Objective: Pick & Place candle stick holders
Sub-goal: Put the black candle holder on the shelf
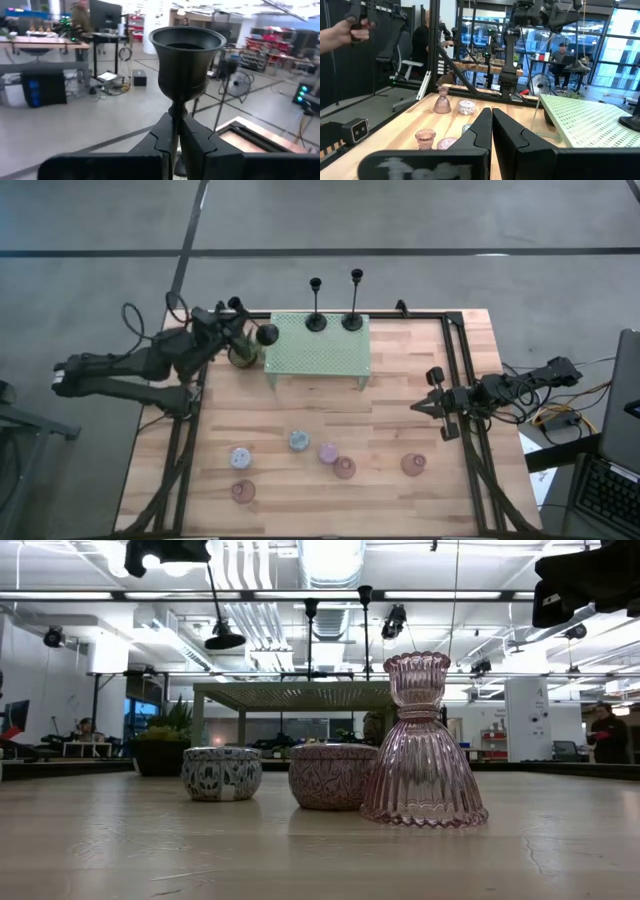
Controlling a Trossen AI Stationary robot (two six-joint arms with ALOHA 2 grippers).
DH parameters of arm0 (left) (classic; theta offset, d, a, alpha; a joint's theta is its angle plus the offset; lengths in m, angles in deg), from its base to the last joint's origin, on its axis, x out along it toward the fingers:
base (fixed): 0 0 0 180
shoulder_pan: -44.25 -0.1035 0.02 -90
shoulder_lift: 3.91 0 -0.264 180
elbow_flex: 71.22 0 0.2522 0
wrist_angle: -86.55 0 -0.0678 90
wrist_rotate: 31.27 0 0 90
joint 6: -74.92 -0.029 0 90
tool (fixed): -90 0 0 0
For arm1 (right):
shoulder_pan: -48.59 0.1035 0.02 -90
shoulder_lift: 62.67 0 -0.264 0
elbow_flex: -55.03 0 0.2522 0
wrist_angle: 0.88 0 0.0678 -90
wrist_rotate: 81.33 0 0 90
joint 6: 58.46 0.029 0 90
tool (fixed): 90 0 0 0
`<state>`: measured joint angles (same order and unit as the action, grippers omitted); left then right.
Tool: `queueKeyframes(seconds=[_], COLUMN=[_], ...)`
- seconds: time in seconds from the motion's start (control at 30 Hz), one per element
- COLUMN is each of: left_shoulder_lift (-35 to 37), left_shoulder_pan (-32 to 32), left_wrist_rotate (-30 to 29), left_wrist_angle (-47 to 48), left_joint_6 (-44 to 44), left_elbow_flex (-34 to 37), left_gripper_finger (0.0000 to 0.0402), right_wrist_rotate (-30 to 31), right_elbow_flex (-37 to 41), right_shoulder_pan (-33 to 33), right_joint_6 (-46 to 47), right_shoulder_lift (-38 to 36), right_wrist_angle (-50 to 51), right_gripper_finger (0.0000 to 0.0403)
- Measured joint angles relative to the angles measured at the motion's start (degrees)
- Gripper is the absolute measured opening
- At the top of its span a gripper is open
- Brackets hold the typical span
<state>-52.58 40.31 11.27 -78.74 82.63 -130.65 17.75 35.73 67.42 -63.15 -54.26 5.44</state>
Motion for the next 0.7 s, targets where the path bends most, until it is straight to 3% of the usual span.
queueKeyframes(seconds=[0.3, 0.7], left_shoulder_lift=[-10.11, -21.97], left_shoulder_pan=[-10.68, -16.99], left_wrist_rotate=[12.37, 12.42], left_wrist_angle=[-0.14, 3.74], left_joint_6=[7.37, 2.83], left_elbow_flex=[-2.74, -17.06], left_gripper_finger=[0.0021, 0.0021], right_wrist_rotate=[0.02, 0.00], right_elbow_flex=[0.00, 0.00], right_shoulder_pan=[0.00, 0.00], right_joint_6=[0.01, 0.00], right_shoulder_lift=[0.00, 0.13], right_wrist_angle=[-0.02, -0.02], right_gripper_finger=[0.0008, 0.0008])
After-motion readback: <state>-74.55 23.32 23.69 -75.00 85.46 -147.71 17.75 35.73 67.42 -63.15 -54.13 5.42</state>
